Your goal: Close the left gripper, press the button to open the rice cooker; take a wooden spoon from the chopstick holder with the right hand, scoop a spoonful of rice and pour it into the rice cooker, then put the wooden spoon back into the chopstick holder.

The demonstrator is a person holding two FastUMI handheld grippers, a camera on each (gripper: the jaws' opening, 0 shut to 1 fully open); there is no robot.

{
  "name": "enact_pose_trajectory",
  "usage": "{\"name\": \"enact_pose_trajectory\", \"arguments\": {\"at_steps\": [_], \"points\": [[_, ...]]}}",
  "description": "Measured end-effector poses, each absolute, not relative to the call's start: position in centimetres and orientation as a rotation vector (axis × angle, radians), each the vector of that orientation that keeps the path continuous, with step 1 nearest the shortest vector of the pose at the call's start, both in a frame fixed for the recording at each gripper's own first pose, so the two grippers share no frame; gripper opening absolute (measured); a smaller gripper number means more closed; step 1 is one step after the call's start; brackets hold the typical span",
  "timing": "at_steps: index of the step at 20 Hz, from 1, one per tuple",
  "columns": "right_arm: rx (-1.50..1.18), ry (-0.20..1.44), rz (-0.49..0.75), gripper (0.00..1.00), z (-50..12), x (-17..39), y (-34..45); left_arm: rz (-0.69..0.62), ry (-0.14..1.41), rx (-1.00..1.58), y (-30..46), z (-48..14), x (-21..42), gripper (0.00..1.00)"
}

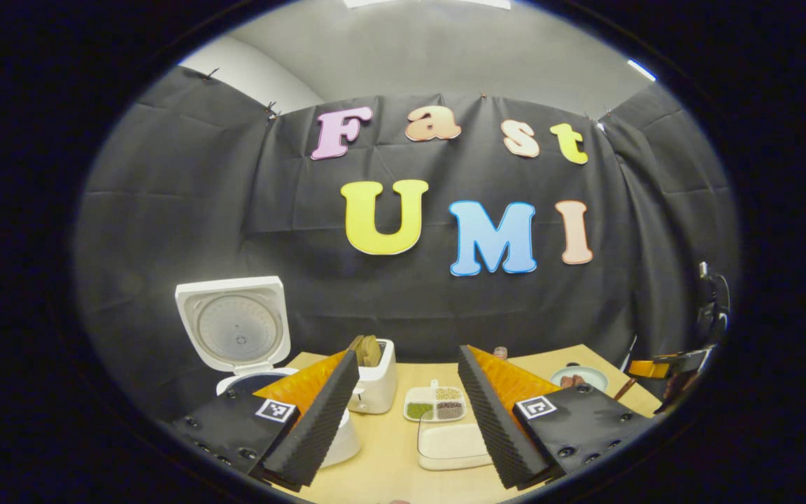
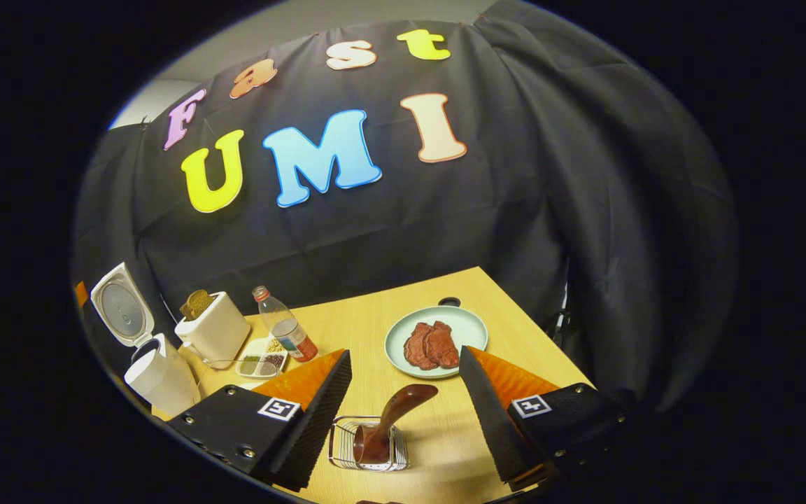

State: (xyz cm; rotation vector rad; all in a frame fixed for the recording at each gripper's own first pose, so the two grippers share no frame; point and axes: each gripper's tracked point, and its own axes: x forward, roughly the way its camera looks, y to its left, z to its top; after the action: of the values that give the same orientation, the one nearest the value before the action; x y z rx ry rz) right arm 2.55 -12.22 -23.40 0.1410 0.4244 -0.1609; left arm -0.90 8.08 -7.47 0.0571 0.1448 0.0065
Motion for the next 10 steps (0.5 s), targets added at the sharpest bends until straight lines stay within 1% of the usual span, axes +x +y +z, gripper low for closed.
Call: {"name": "enact_pose_trajectory", "arguments": {"at_steps": [1, 2, 3, 4, 6, 7, 8, 9, 10], "points": [[0.149, 0.442, -0.163, 0.94, -24.5, 2.8, -12.4, 0.011, 0.148, 0.046, 8.2, -7.5, -1.1, 0.98], [0.16, 0.456, -0.162, 0.94, -25.5, 2.9, -12.4, 0.018, 0.153, 0.037, 8.4, -7.4, -1.1, 0.99], [0.168, 0.465, -0.16, 0.92, -26.2, 3.3, -12.3, 0.025, 0.158, 0.034, 8.7, -7.6, -1.2, 0.96], [0.176, 0.477, -0.154, 0.94, -27.0, 3.5, -12.3, 0.033, 0.165, 0.035, 9.0, -7.7, -1.2, 0.99], [0.202, 0.507, -0.149, 0.94, -28.4, 3.8, -12.1, 0.042, 0.179, 0.035, 9.2, -8.1, -1.3, 0.96], [0.216, 0.511, -0.136, 0.89, -28.7, 4.0, -11.7, 0.044, 0.187, 0.034, 9.2, -8.4, -1.3, 0.96], [0.218, 0.515, -0.122, 0.88, -29.0, 4.2, -11.4, 0.047, 0.195, 0.037, 9.4, -8.6, -1.3, 0.99], [0.208, 0.529, -0.121, 0.74, -29.6, 4.4, -11.4, 0.05, 0.199, 0.041, 9.6, -8.8, -1.3, 0.98], [0.226, 0.523, -0.11, 0.66, -29.5, 4.5, -11.0, 0.051, 0.201, 0.044, 9.6, -8.8, -1.3, 0.96]]}}
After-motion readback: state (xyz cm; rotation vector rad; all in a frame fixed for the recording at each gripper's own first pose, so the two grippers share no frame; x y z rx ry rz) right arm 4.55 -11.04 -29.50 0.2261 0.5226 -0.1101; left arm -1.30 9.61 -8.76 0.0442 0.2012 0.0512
